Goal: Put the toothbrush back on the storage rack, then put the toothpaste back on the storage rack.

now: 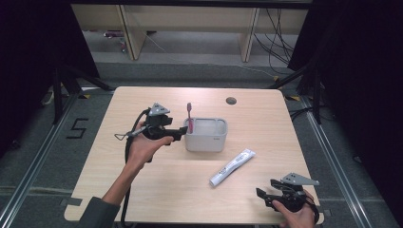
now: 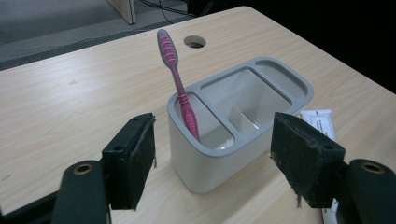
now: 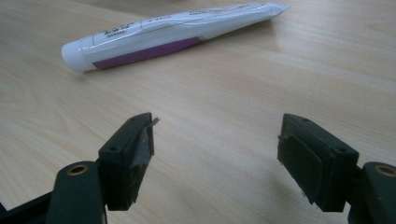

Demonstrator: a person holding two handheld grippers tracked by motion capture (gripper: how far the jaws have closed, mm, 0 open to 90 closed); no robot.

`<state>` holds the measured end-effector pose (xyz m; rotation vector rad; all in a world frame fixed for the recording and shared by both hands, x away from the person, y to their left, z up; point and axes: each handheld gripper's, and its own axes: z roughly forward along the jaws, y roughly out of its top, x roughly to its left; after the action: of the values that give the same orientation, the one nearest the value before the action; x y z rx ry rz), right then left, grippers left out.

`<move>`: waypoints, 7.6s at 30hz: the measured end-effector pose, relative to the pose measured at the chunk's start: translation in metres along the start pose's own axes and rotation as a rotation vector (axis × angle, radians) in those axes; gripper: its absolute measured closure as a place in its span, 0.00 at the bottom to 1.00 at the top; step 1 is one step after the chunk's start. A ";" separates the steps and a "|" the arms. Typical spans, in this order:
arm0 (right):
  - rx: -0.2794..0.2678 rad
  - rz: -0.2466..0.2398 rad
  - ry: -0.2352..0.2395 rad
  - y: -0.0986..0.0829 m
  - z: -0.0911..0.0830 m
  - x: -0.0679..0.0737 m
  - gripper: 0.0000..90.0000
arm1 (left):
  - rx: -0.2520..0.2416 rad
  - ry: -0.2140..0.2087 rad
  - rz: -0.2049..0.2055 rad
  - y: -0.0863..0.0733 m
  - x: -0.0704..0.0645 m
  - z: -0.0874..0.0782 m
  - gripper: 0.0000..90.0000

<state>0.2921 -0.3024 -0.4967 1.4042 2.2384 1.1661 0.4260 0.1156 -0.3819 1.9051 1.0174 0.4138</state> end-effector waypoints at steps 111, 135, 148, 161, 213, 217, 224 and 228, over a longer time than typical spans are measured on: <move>-0.008 -0.002 -0.019 -0.002 -0.004 -0.001 0.31 | 0.122 -0.014 0.105 -0.181 -0.021 -0.061 0.19; -0.078 -0.029 0.080 0.018 0.013 0.015 0.45 | 0.145 -0.007 0.139 -0.184 -0.025 -0.062 0.19; -0.047 -0.160 0.085 0.034 0.021 0.034 0.90 | 0.139 -0.013 0.148 -0.183 -0.025 -0.062 0.19; -0.016 -0.263 0.136 0.054 0.046 0.063 1.00 | 0.134 -0.011 0.139 -0.183 -0.025 -0.062 0.20; 0.150 -0.332 0.176 0.069 0.104 0.093 1.00 | 0.143 -0.010 0.153 -0.183 -0.025 -0.064 0.20; 0.169 -0.321 0.183 0.063 0.095 0.088 1.00 | 0.139 -0.013 0.151 -0.183 -0.025 -0.064 0.20; 0.201 -0.285 0.173 0.053 0.084 0.081 1.00 | 0.140 -0.008 0.153 -0.183 -0.025 -0.064 0.20; 0.172 -0.322 0.181 0.051 0.079 0.075 1.00 | 0.141 -0.008 0.153 -0.183 -0.026 -0.063 0.20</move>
<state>0.3327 -0.1889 -0.4959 0.9716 2.6232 1.0474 0.2818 0.1764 -0.4987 2.1183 0.9198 0.4311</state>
